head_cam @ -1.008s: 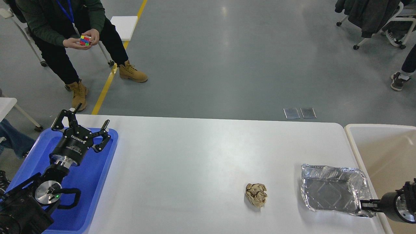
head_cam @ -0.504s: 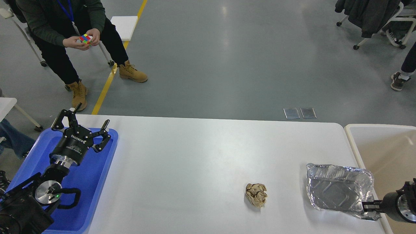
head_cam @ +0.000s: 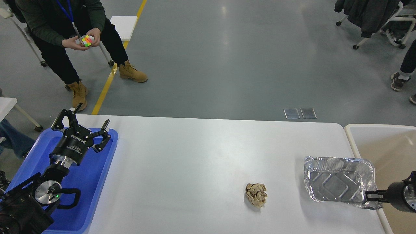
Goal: Tidy desktop
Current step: 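Lift the foil tray with the right gripper and tilt it up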
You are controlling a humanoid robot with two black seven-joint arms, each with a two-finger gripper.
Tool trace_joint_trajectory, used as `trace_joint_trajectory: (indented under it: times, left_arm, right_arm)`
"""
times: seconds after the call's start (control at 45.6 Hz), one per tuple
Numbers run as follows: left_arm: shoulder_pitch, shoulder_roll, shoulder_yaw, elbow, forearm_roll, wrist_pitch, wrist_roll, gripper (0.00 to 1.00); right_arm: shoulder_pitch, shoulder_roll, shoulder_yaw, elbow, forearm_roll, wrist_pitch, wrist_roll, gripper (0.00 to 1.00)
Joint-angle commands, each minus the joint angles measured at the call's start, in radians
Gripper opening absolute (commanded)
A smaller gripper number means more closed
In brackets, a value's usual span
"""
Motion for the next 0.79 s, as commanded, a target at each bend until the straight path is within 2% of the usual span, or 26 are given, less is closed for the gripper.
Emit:
trace_joint_trajectory:
  times: [0.0,0.11,0.395,0.614,0.767]
  left_arm:
    - [0.0,0.0,-0.001,0.0,0.0,0.0,0.0,0.99]
    - [0.0,0.0,-0.001,0.0,0.0,0.0,0.0,0.99]
    - [0.0,0.0,-0.001,0.0,0.0,0.0,0.0,0.99]
    - [0.0,0.0,-0.001,0.0,0.0,0.0,0.0,0.99]
    - [0.0,0.0,-0.001,0.0,0.0,0.0,0.0,0.99]
  right_arm:
    - [0.101,-0.08,-0.001,0.109,-0.007,0.029,0.037,0.0]
    - [0.159,-0.129,-0.001,0.168,-0.01,0.077,0.049,0.0]
    - [0.355,-0.25,-0.025,0.327,-0.079,0.218,0.046,0.0]
    - [0.614,-0.261,-0.228,0.389,-0.076,0.266,0.048,0.0]
    - [0.729,-0.261,-0.277,0.412,-0.076,0.327,0.048,0.0]
